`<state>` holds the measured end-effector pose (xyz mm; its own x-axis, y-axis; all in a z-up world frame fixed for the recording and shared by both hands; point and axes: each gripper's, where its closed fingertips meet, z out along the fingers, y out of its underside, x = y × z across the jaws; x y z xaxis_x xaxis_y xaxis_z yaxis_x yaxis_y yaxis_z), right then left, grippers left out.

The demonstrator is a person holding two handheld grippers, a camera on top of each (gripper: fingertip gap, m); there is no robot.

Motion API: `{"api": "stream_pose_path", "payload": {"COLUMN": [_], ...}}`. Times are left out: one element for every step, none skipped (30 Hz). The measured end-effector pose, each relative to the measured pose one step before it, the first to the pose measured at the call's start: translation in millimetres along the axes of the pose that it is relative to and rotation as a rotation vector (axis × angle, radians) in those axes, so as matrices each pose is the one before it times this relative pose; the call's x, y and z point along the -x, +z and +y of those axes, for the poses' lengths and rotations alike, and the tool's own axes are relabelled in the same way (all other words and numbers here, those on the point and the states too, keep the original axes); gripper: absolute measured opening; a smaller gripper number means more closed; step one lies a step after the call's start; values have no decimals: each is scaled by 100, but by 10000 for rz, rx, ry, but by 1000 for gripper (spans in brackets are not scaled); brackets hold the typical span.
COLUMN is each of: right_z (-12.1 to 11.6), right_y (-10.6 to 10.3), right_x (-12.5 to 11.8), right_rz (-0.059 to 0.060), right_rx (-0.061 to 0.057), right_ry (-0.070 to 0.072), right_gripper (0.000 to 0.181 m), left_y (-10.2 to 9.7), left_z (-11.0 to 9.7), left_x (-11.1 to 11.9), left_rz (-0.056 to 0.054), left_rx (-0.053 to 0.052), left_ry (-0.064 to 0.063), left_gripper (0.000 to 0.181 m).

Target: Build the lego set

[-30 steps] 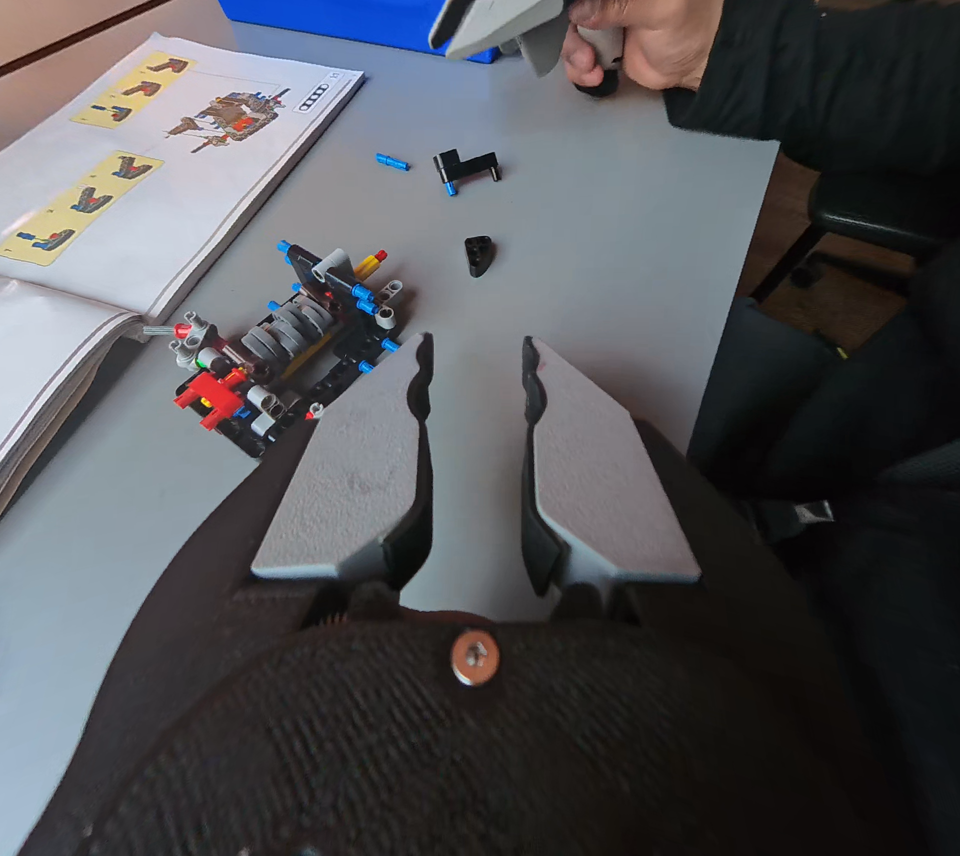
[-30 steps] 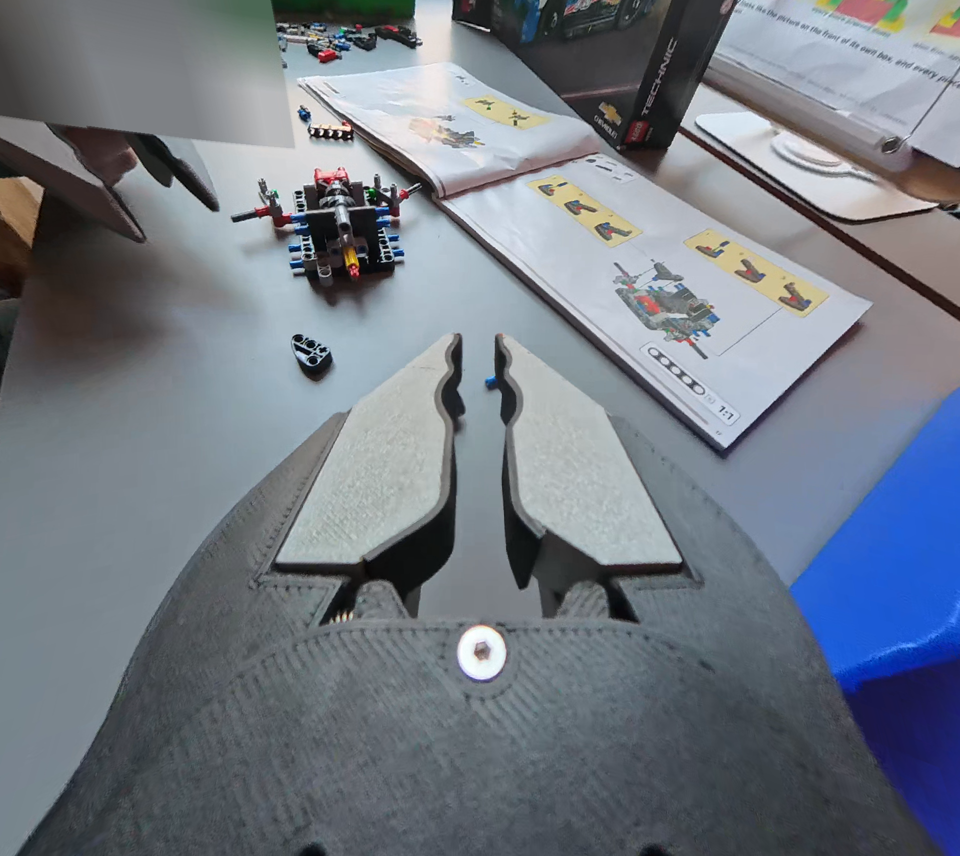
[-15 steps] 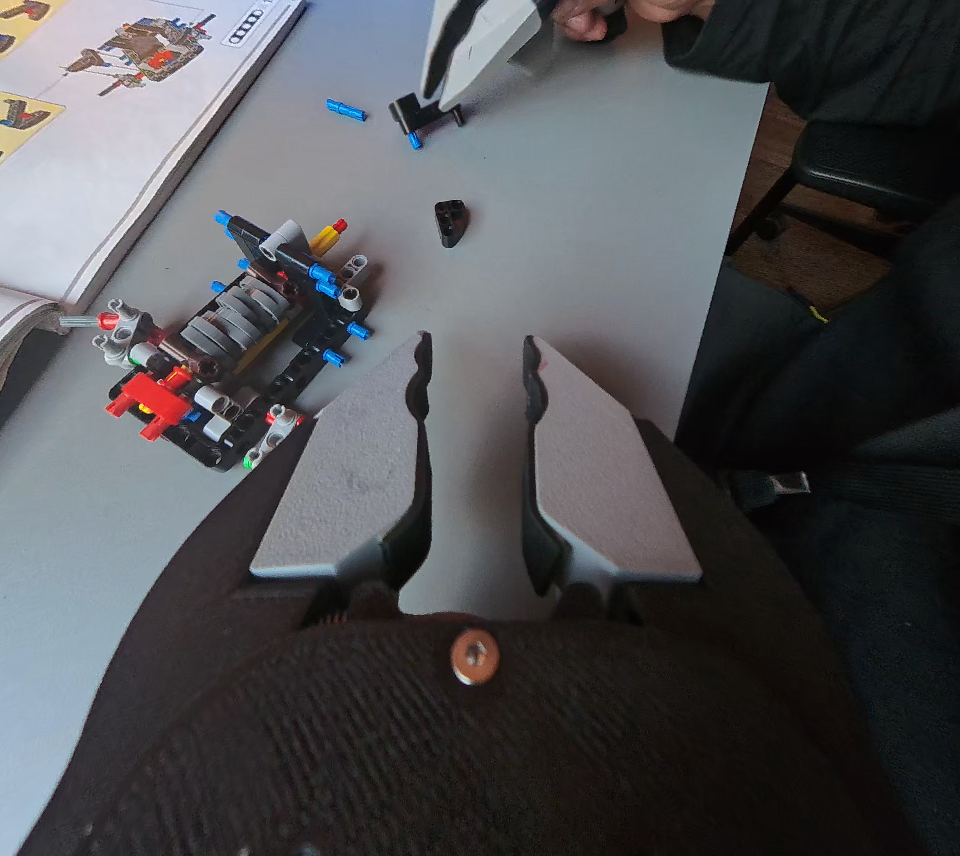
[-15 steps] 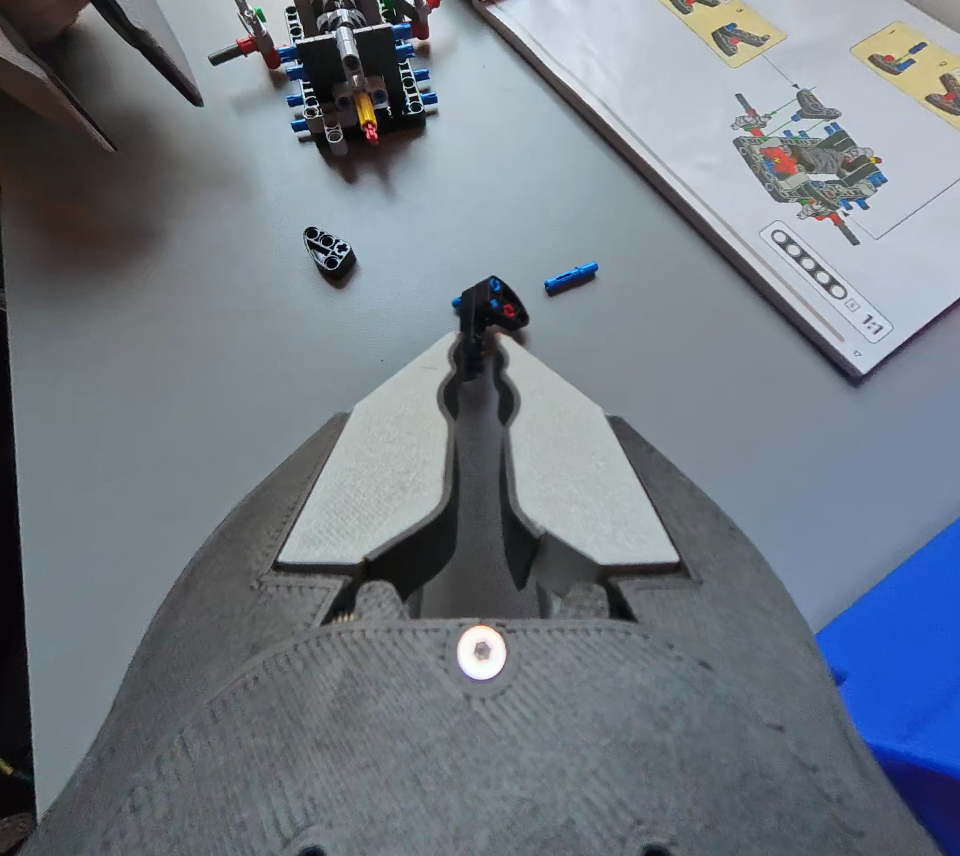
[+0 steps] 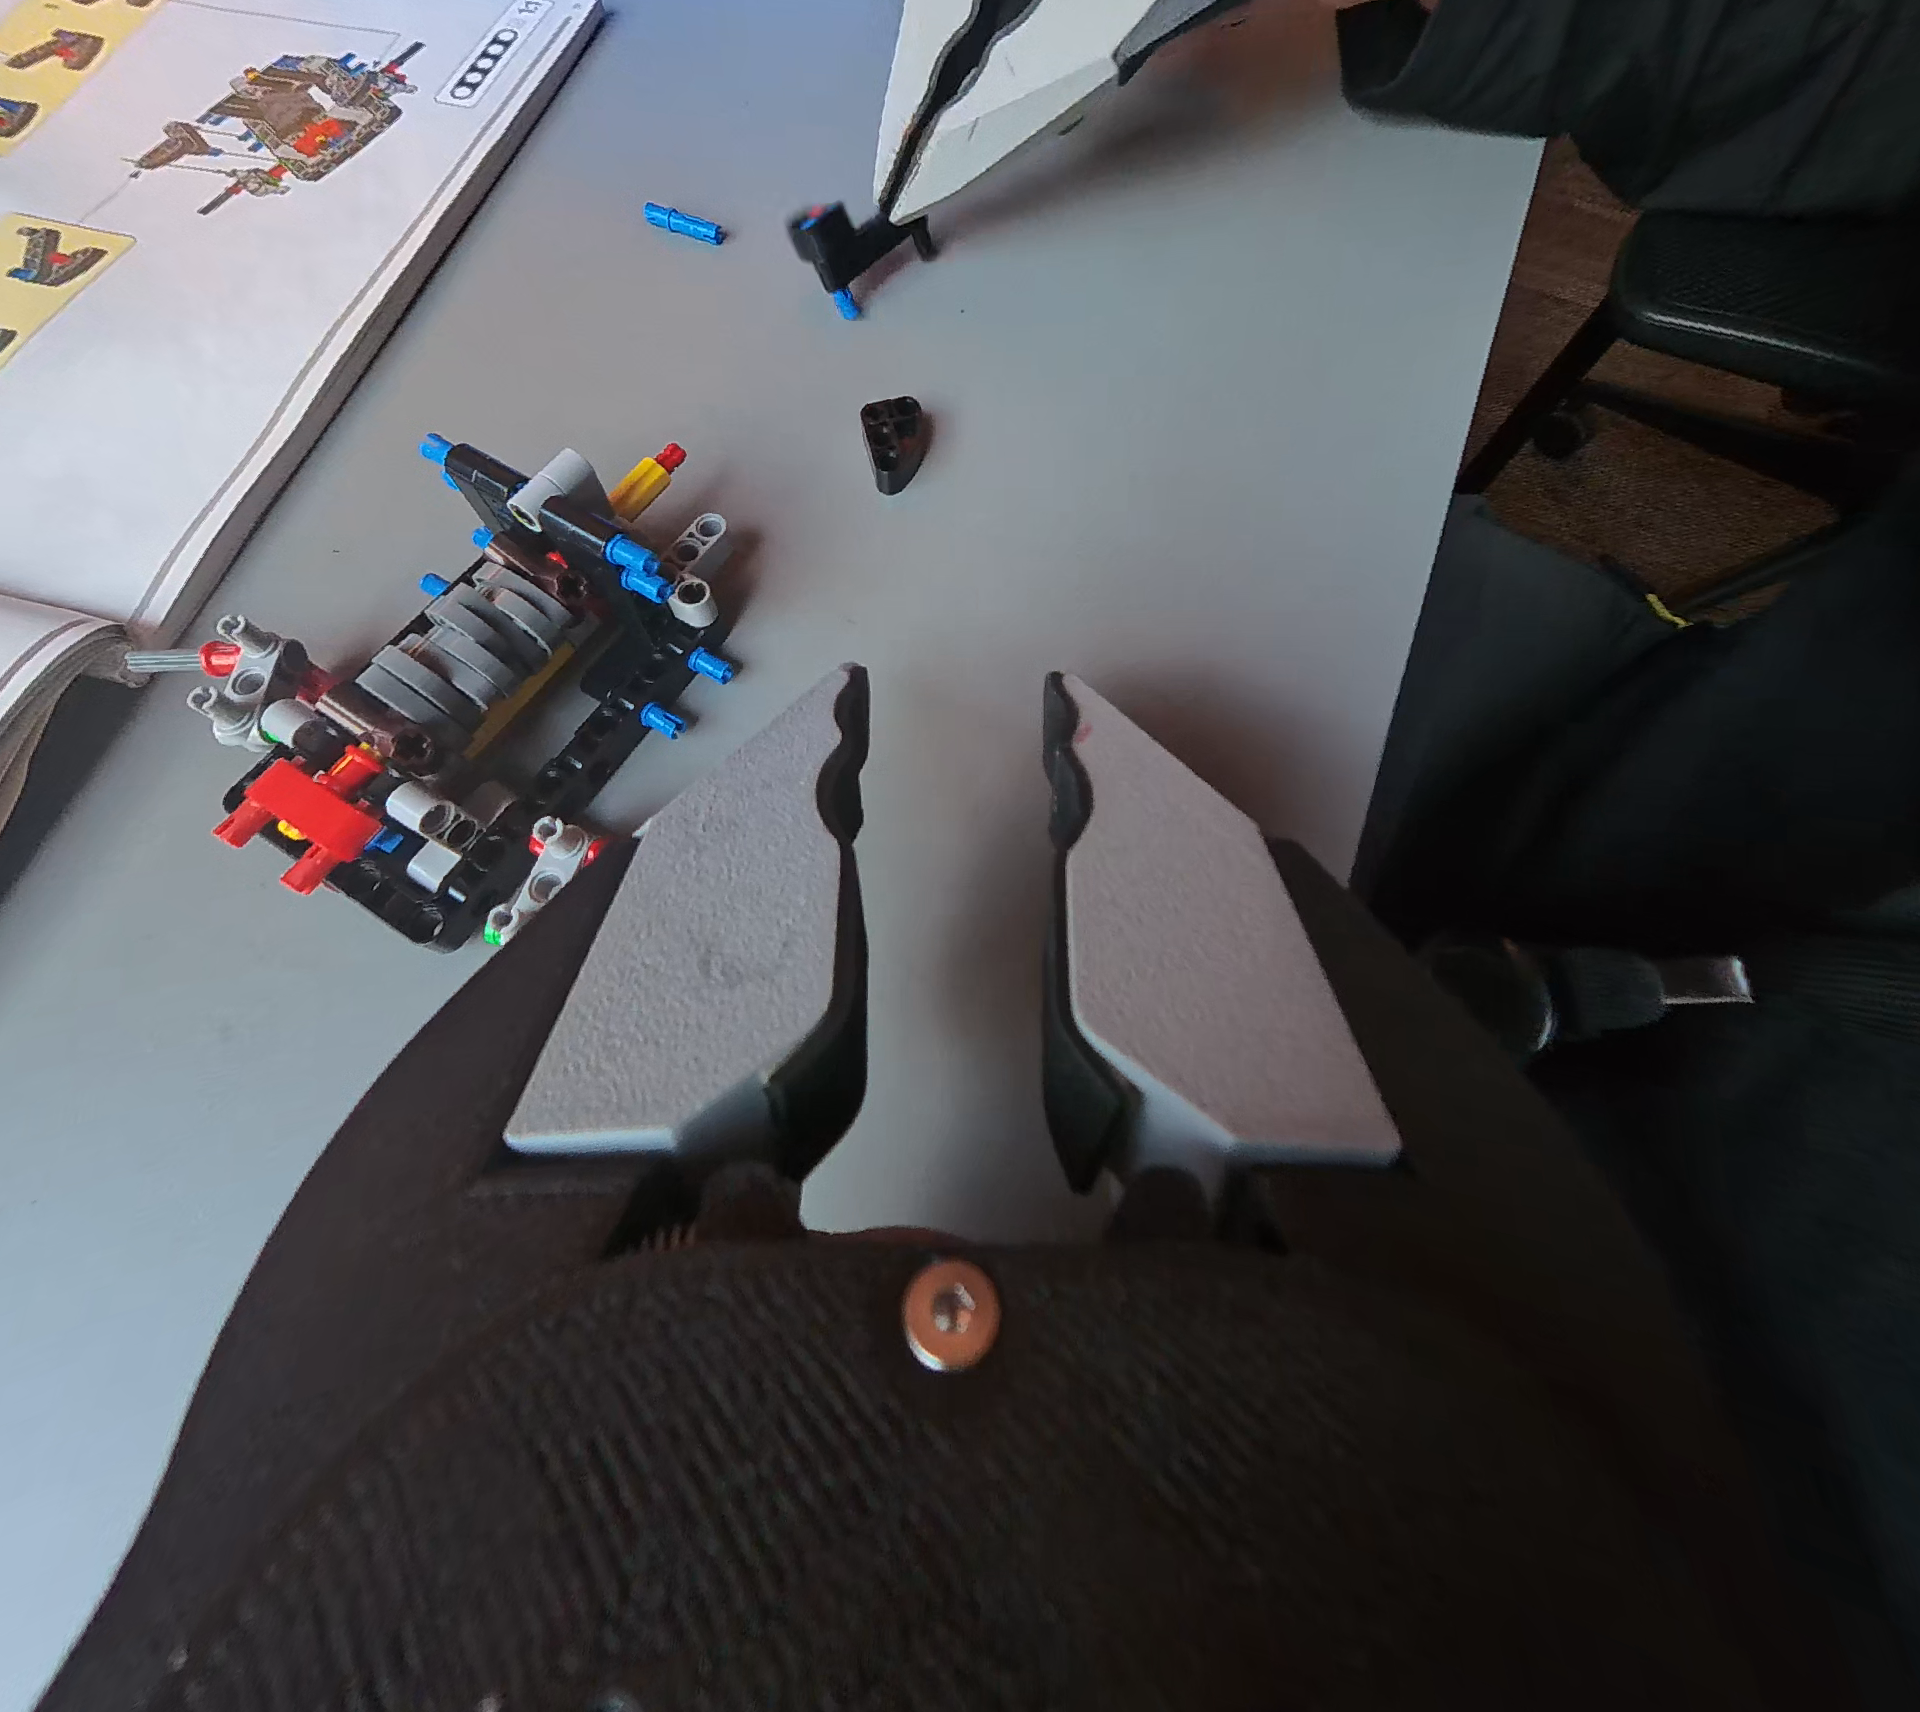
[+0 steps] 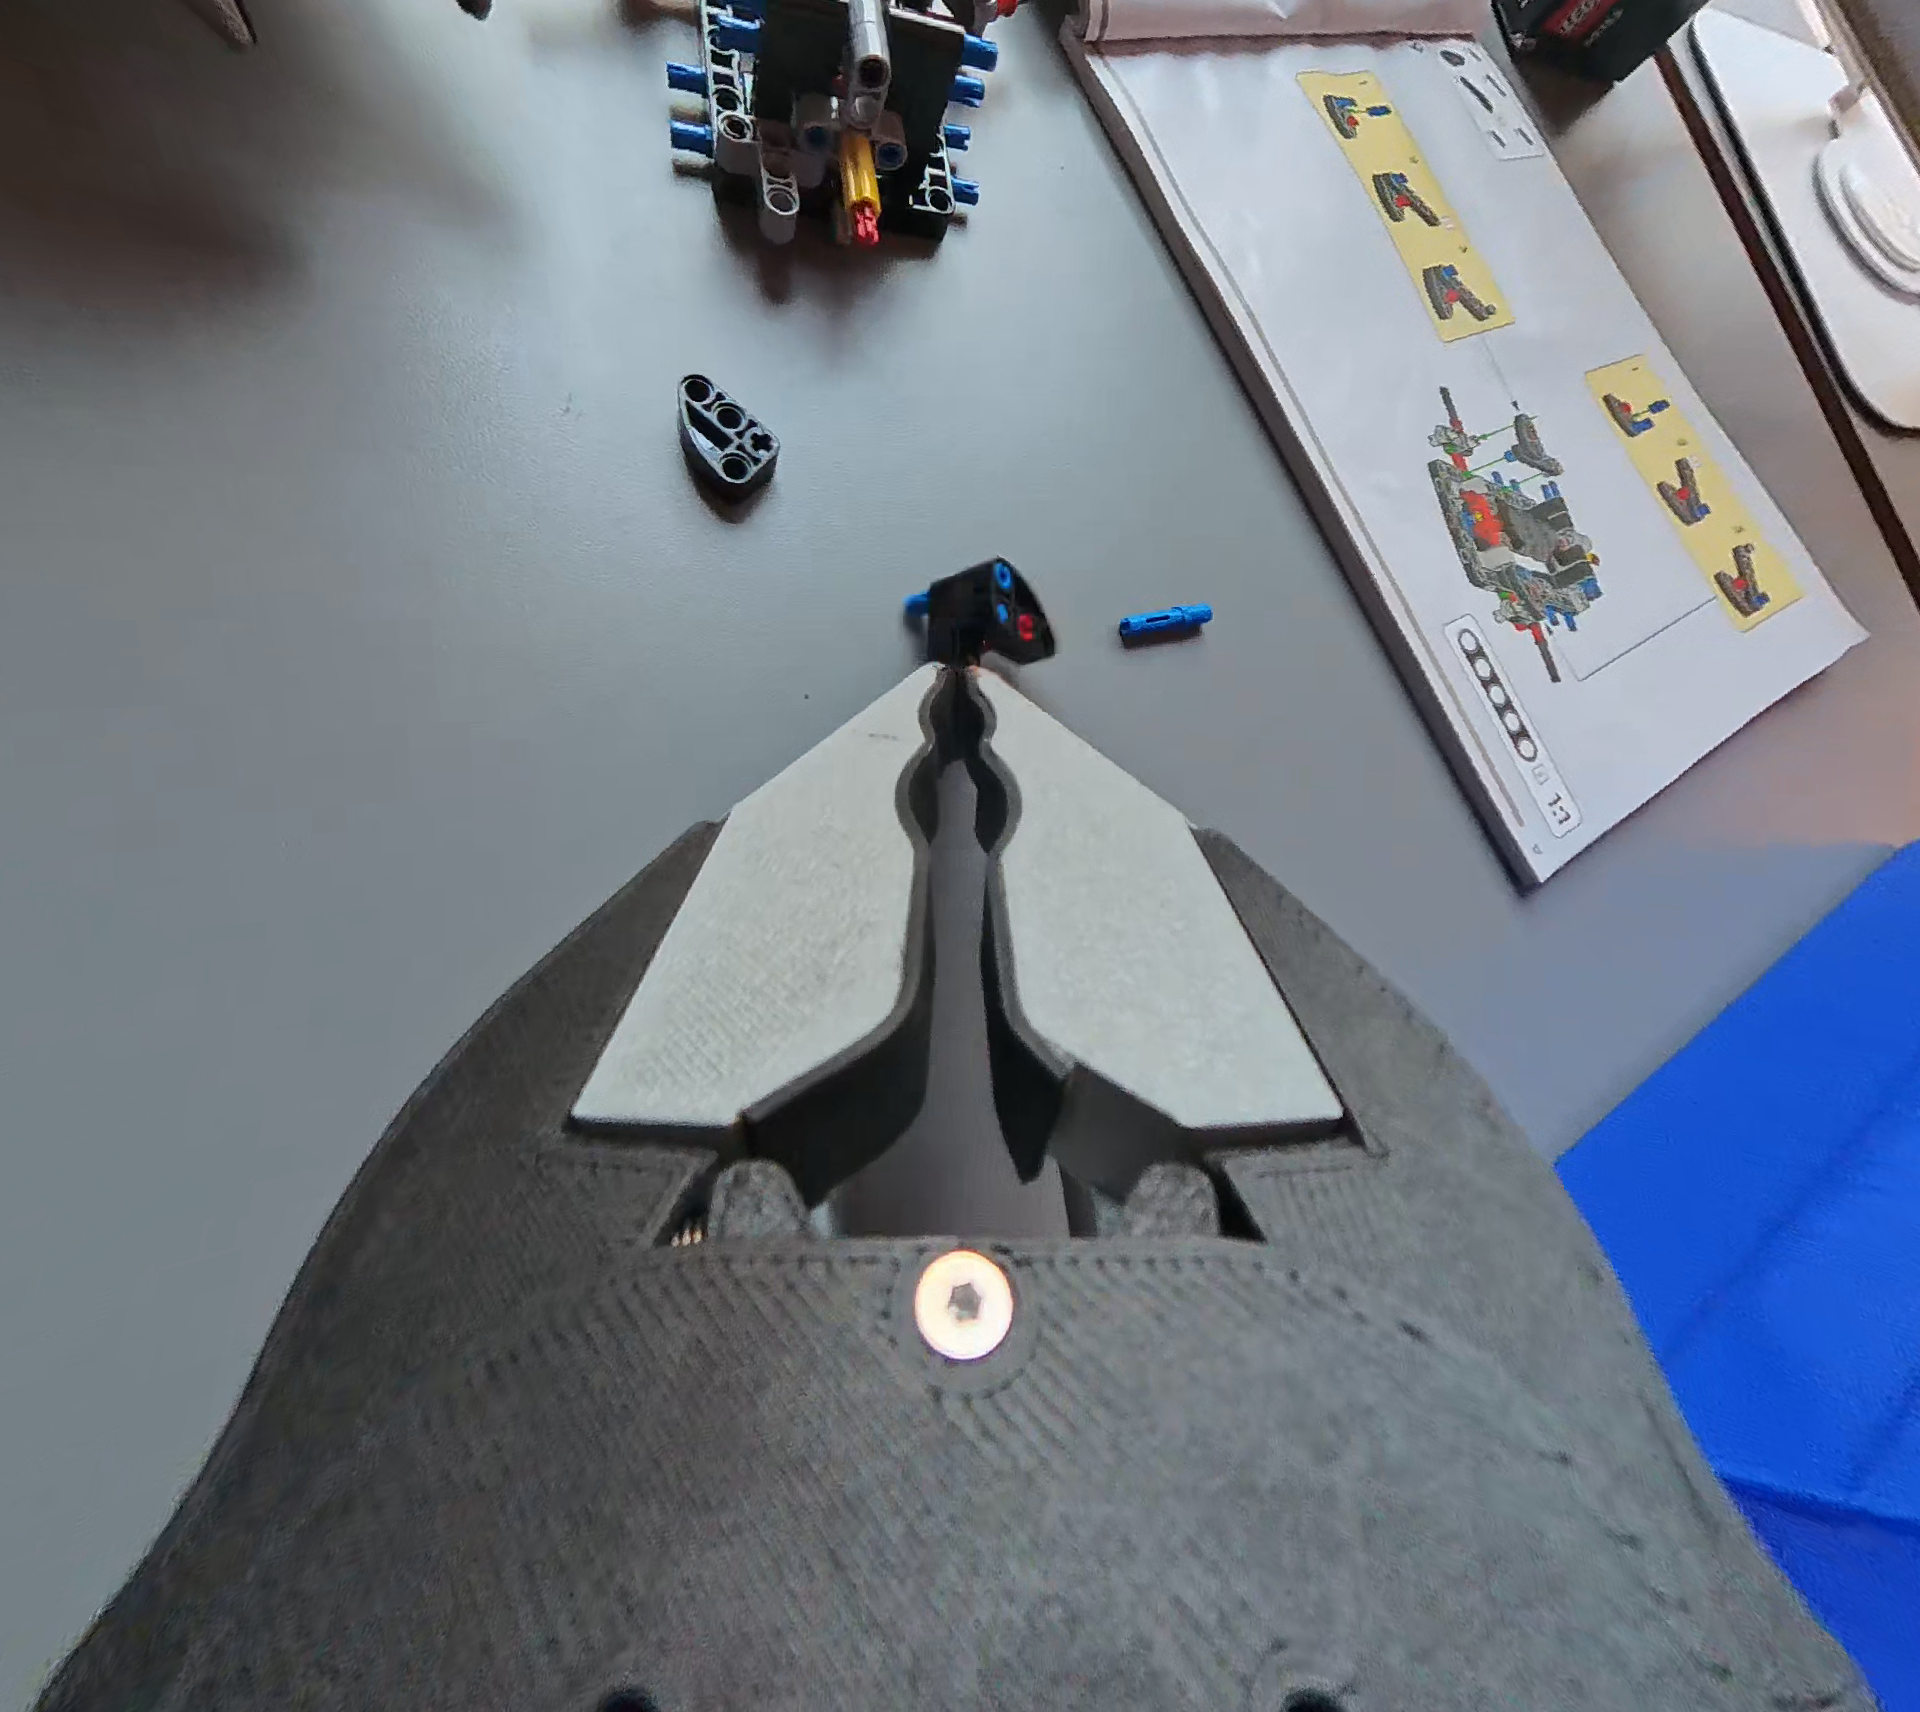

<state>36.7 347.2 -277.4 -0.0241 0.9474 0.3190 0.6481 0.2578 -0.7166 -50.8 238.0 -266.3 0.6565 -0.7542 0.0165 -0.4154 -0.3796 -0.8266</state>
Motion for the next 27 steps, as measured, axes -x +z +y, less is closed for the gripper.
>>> {"api": "stream_pose_path", "payload": {"right_z": [-96,-18,92,153,135,64,4,-28,-13,40,115,189,261,234,95,41,27,-7,-11,-8,-23,-80,-93,-77,-78,-94,-130], "right_y": [-36,-13,16,41,38,6,-31,-40,-34,-1,56,109,115,106,72,61,32,7,4,-5,-28,-51,-77,-56,-42,-32,-30], "right_x": [59,18,16,-30,-47,-8,-48,-73,-71,-98,-113,-2,58,-18,-2,34,36,43,8,22,5,4,12,-37,-47,-44,-72], "right_rz": [-26,-27,-42,-10,6,-13,1,10,6,14,11,-95,-141,-65,-34,-29,-11,4,9,-9,-2,-2,9,50,66,80,107], "right_rx": [-59,-30,3,24,4,-31,-38,-41,-30,-10,13,48,126,154,68,35,23,0,-7,-8,-24,-65,-78,-61,-54,-60,-70], "right_ry": [-1,48,50,41,36,48,63,58,50,66,124,177,152,95,34,-12,-52,-62,-42,-15,-5,-24,-44,-51,-65,-90,-113], "right_gripper": [0,0,0,0,0,2,3,4,5,6,9,13,14,15,15,14,12,10,10,10,9,8,8,8,8,8,8], "left_y": [-16,-1,-15,0,-1,2,-2,-2,1,15,0,14,11,9,-9,-1,-5,-3,-3,1,-8,-10,3,3,7,10,16], "left_z": [-17,-6,-7,-8,4,5,0,0,3,9,11,16,15,10,-8,-6,1,5,3,-5,-14,2,-1,6,18,14,8], "left_x": [1,-6,8,6,-10,8,-10,-4,-8,-18,-19,-10,-3,12,6,1,-7,-14,-11,-7,-8,-6,-20,-18,-19,-26,-8], "left_rz": [1,7,-1,-1,-1,-6,-11,-13,-13,-4,-2,-1,-4,-11,-17,-4,10,16,21,19,15,18,24,28,29,24,18], "left_rx": [-18,-7,-5,-9,3,6,-2,-2,3,7,11,15,11,4,-2,-7,-2,3,2,-4,-8,-5,2,9,12,9,8], "left_ry": [6,-4,-9,-2,3,8,14,19,23,25,18,12,6,3,6,6,0,-9,-14,-14,-11,-11,-12,-12,-12,-11,-10], "left_gripper": [30,30,30,30,30,30,30,30,30,30,30,30,30,30,30,30,30,30,30,30,30,30,30,30,30,30,30]}}
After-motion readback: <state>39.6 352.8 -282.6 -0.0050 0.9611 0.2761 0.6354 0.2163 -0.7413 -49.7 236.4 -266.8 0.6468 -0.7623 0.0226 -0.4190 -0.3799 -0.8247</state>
